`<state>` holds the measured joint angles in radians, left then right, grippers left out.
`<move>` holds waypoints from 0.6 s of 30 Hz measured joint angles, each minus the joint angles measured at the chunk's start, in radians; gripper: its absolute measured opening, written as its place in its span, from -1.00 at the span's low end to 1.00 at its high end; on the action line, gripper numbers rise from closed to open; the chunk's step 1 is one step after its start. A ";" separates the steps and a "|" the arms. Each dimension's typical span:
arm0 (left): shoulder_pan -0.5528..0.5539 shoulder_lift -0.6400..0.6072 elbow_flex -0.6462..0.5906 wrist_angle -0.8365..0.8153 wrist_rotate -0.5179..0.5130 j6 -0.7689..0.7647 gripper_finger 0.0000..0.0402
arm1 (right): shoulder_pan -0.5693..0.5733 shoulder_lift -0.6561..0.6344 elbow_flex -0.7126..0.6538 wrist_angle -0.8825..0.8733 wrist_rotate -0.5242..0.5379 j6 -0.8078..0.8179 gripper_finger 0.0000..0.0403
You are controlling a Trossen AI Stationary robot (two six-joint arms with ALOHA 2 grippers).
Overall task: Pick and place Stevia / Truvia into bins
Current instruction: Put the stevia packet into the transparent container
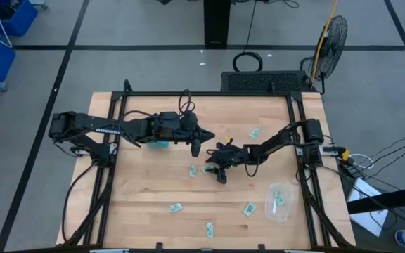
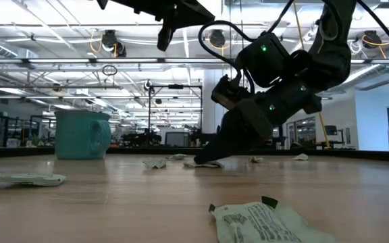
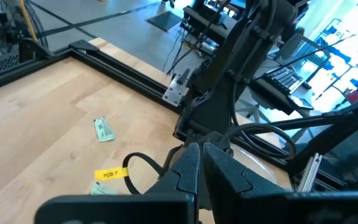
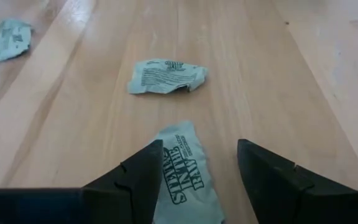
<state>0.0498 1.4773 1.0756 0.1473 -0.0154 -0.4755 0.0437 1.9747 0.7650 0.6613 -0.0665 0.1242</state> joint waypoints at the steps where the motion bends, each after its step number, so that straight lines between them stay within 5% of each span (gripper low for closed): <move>1: 0.001 0.000 0.000 0.000 0.000 0.000 -0.90 | 0.004 -0.002 -0.005 0.000 0.009 0.001 -0.02; 10: 0.002 0.000 0.000 -0.004 0.025 0.000 -0.97 | 0.013 -0.074 -0.028 0.023 -0.008 -0.040 -0.02; 18: 0.002 0.000 0.000 -0.017 0.026 0.000 -0.84 | 0.034 -0.069 -0.025 -0.068 0.016 -0.069 -0.03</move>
<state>0.0513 1.4773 1.0756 0.1299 0.0101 -0.4753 0.0775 1.9053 0.7398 0.5930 -0.0505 0.0550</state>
